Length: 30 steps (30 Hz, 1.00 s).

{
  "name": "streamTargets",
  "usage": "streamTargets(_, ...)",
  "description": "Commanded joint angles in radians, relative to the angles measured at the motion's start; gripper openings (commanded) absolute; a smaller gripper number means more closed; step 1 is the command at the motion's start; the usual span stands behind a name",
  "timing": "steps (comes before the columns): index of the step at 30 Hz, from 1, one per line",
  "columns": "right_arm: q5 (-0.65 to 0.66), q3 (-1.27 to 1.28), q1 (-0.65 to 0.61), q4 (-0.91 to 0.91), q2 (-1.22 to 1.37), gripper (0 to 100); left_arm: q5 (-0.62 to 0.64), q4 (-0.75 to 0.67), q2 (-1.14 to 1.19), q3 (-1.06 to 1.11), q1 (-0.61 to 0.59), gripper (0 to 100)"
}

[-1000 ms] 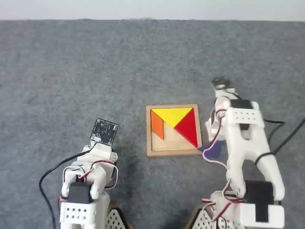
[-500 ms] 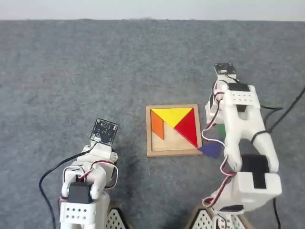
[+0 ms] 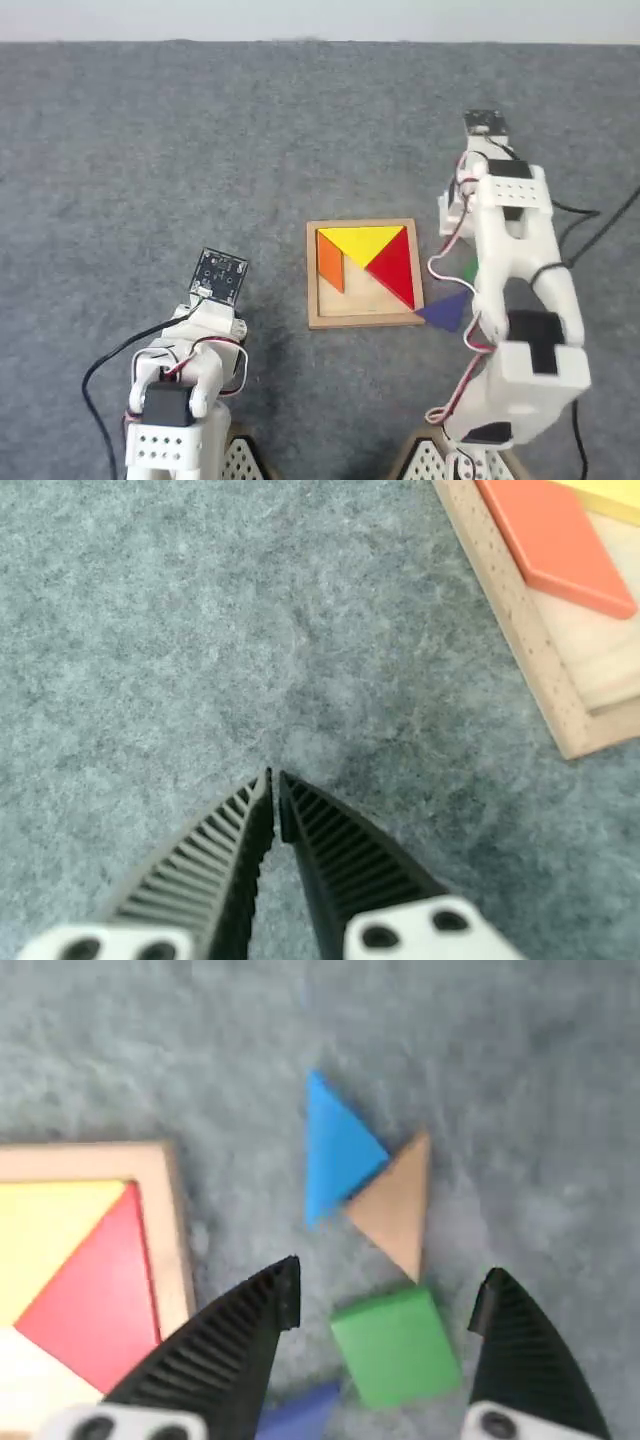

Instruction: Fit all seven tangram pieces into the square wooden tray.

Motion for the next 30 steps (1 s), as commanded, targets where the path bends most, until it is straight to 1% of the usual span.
streamTargets(1, 0.04, -0.158, -0.027, 0.053, 0.061, 29.2, 0.008, 0.005, -0.025, -0.012, -0.005, 1)
streamTargets(6, 0.043, -0.296, -0.015, 0.113, 0.22, 29.2, 0.008, 0.005, -0.025, -0.012, -0.005, 1)
streamTargets(11, 0.044, -0.351, 0.012, 0.116, 0.312, 29.2, 0.008, 0.005, -0.025, -0.012, -0.005, 1)
streamTargets(21, 0.044, -0.353, 0.104, 0.107, 0.334, 29.2, 0.008, 0.005, -0.025, -0.012, -0.005, 1)
streamTargets(26, 0.071, -0.354, 0.096, 0.105, 0.335, 29.2, 0.008, 0.005, -0.025, -0.012, -0.005, 1)
streamTargets(30, 0.035, -0.356, 0.105, 0.091, 0.337, 29.2, 0.008, 0.005, -0.025, -0.012, -0.005, 1)
